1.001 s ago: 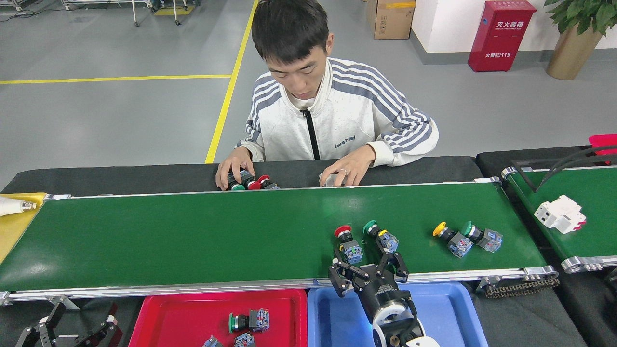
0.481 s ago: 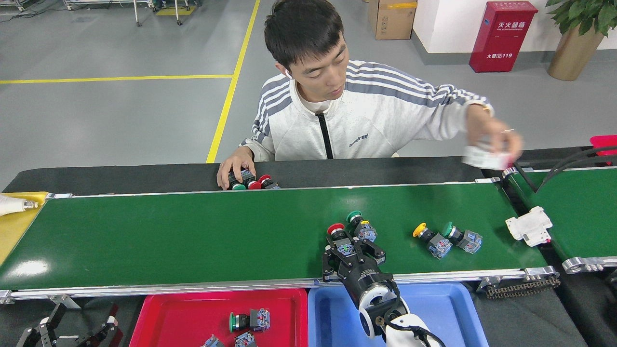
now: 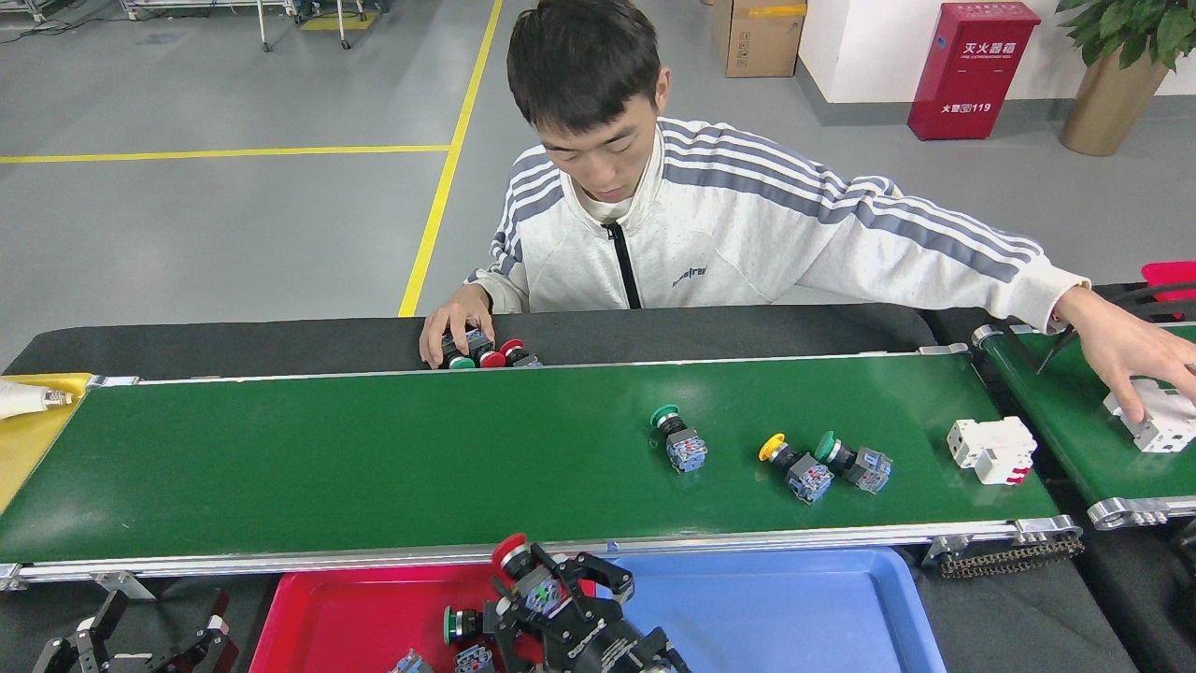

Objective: Pick switch part from conveyor to tray
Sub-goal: 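Drop the red-topped switch into the red tray with the right gripper, then grasp the next green-topped switch on the belt with the right gripper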

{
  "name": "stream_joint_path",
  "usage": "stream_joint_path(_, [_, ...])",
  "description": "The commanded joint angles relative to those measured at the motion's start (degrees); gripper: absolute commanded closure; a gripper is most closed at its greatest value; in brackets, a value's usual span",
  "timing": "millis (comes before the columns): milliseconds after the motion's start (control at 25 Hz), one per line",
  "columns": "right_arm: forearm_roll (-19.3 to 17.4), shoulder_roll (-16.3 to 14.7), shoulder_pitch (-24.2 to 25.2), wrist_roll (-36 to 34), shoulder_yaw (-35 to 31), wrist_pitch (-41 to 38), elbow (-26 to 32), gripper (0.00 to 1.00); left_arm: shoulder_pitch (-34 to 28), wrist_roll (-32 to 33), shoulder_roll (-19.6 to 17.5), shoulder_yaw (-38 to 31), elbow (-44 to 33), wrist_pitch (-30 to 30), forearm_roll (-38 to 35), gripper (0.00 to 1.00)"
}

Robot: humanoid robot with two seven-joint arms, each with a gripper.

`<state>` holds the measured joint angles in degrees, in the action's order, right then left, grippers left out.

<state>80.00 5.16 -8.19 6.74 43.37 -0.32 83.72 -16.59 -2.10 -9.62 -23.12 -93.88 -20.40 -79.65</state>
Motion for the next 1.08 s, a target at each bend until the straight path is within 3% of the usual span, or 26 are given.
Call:
stream_joint_path(0, [-0.3,0.0,-0.3,-0.7,-0.7,0.1,1.8,0.0,0.1,-0.3,-0.7,-0.3,-0.8,-0.1,-0.1,0.0])
stream_joint_path(80, [-0.5,-1.6,0.9,-2.0,-5.0,1.3,5.1,0.0,-0.2,-0.3,-0.6,-0.7,-1.0,0.0,0.0,0.0])
stream_joint_path(160, [-0.6,-3.3,6.6,-5.6,-13.5,3.2,8.8,0.0,-0.7,-0.3,-0.6,-0.8,-1.0,0.0,0.0,0.0])
stream_joint_path(320, [-0.6,-3.2,16.7,-13.8,-31.9,4.8,10.9,0.0,-1.1,-0.3,-0.4,-0.8,-1.5,0.0,0.0,0.0])
stream_joint_path(441, [-0.6,-3.6,17.8,-13.9,-39.9,4.4,10.1,0.0,-1.0,-0.3,-0.5,-0.7,-1.5,0.0,-0.1,0.0])
stream_joint_path(561, [-0.6,-6.0,15.8,-13.9,-40.0,2.6,7.6,0.0,-0.7,-0.3,-0.5,-0.3,-1.5,-0.1,0.0,0.0])
stream_joint_path(681, [-2.4,-10.6,8.3,-13.2,-39.9,-10.7,1.7,0.0,-0.7,-0.3,-0.6,-0.3,-1.5,-0.1,-0.1,0.0])
stream_joint_path(881, [-4.2,-11.1,-1.7,-5.4,-39.9,-27.4,-6.6,0.0,-0.7,-0.3,-1.0,-0.4,-1.5,-0.1,0.0,0.0])
stream_joint_path(1041, [-5.0,-11.2,-3.3,-1.7,-39.9,-37.2,-9.5,0.0,-0.8,-0.3,-1.1,-0.4,-1.5,-0.1,0.0,0.0])
